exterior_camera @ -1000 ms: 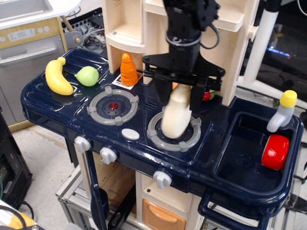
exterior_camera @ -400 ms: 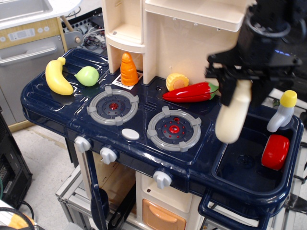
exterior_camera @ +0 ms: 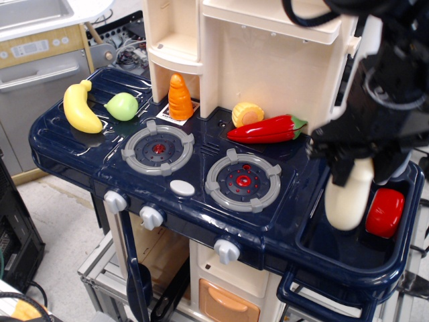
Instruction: Put detergent in sink
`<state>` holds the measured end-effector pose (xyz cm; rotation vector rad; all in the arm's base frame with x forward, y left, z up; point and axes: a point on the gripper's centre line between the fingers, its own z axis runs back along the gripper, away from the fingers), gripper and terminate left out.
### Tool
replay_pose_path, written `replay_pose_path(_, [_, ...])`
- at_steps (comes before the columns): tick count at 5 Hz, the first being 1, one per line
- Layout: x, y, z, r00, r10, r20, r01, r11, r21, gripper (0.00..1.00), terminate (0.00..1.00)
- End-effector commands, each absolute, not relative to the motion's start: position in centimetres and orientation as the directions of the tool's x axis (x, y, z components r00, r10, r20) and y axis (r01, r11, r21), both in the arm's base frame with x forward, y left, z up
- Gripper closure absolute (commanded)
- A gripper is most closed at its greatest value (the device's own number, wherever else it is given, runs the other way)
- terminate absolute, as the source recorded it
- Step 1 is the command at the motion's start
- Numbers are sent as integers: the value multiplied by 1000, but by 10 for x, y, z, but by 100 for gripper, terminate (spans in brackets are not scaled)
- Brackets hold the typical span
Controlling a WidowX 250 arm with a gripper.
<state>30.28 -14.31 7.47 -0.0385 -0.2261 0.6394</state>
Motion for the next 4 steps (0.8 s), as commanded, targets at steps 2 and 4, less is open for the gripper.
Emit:
replay_pose_path(2, [306,-144,86,777,595,206,-576,803,-150,0,0])
replay_pose_path(4, [306,-144,86,777,595,206,-576,803,-150,0,100])
